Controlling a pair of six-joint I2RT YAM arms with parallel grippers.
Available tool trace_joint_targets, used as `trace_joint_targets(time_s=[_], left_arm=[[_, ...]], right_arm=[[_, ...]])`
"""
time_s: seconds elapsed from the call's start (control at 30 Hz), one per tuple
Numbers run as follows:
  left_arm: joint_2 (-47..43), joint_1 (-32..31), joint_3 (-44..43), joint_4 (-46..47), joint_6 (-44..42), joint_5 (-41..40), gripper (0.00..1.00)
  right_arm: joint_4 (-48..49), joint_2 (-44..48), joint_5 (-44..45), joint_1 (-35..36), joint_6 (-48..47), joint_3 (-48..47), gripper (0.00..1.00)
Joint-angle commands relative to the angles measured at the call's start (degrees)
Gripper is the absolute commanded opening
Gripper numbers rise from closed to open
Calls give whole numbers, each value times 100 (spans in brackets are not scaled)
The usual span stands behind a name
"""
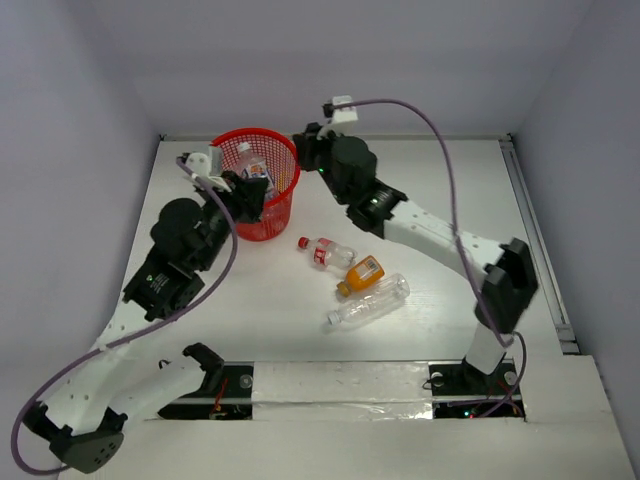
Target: Put the plastic bottles in the bin
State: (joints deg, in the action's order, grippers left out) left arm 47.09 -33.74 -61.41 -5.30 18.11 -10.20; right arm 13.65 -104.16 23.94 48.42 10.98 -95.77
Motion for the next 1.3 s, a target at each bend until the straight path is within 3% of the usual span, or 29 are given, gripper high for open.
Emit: trace_joint_targets(time_s=[0.0, 0.03, 0.07, 0.17, 0.23, 0.37, 0.47, 0.6, 0.67, 0.77, 1.27], left_arm=[[379, -833, 102, 362, 35, -51, 7], [580, -1402, 164, 407, 44, -270, 7], [704, -1643, 321, 477, 44, -725, 7], [1291, -2083, 602, 758, 96, -993, 12], [1591, -2137, 709, 1003, 62, -888, 18], [2276, -2304, 840, 1206, -227, -266, 37], [2567, -2655, 937, 1303, -439, 25, 45], [2805, -3156, 1130, 1531, -563, 1, 59], [2998, -3384, 1192, 1804, -598, -9, 69], [3401, -3587, 1044, 1848, -677, -166, 74], [5221, -3728, 358, 1866, -967, -475, 73]], right_arm=[[998, 1272, 330, -210, 639, 1329, 15], [1008, 1858, 348, -211, 781, 1663, 13], [991, 2151, 409, -211, 896, 2276, 12], [667, 3224, 445, -263, 1370, 3079, 12], [342, 3707, 366, -263, 1739, 3826, 12], [-265, 5068, 102, -263, 2153, 4978, 13], [-757, 5633, 75, -263, 2373, 5690, 17], [-1302, 6222, 67, -263, 2601, 6078, 48], [-1531, 6337, 154, -263, 2672, 6166, 56], [-1672, 6645, 347, -263, 2777, 6298, 59], [-2859, 7902, 1173, -263, 2690, 6000, 59]])
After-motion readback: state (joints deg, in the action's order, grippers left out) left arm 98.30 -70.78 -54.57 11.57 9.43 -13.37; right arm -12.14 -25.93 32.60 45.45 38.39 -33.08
